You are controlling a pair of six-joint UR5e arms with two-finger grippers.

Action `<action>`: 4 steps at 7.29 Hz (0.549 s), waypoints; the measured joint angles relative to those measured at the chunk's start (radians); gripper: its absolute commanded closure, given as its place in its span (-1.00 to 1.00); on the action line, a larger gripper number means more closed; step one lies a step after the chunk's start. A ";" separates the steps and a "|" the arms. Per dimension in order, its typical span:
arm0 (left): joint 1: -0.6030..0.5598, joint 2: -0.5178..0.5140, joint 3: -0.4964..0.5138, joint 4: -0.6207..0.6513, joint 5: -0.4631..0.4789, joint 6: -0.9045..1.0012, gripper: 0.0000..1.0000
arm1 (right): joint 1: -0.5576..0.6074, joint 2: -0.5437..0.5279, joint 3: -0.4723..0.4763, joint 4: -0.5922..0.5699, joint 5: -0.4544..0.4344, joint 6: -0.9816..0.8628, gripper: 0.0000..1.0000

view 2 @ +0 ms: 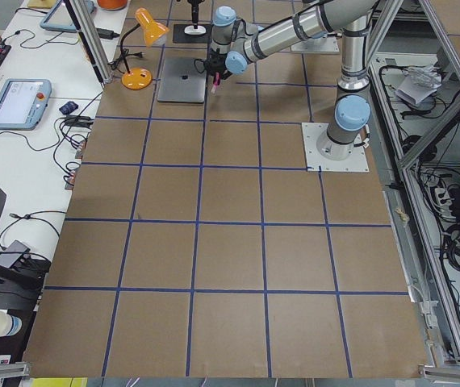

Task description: Place pen and mouse around notebook

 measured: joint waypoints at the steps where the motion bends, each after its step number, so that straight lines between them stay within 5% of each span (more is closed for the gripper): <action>1: -0.022 -0.035 0.031 0.000 0.000 -0.056 1.00 | 0.000 -0.044 -0.017 0.075 -0.007 0.000 -0.61; 4: -0.088 -0.094 0.053 0.002 0.003 -0.194 1.00 | -0.001 -0.171 -0.057 0.242 -0.051 0.000 -0.71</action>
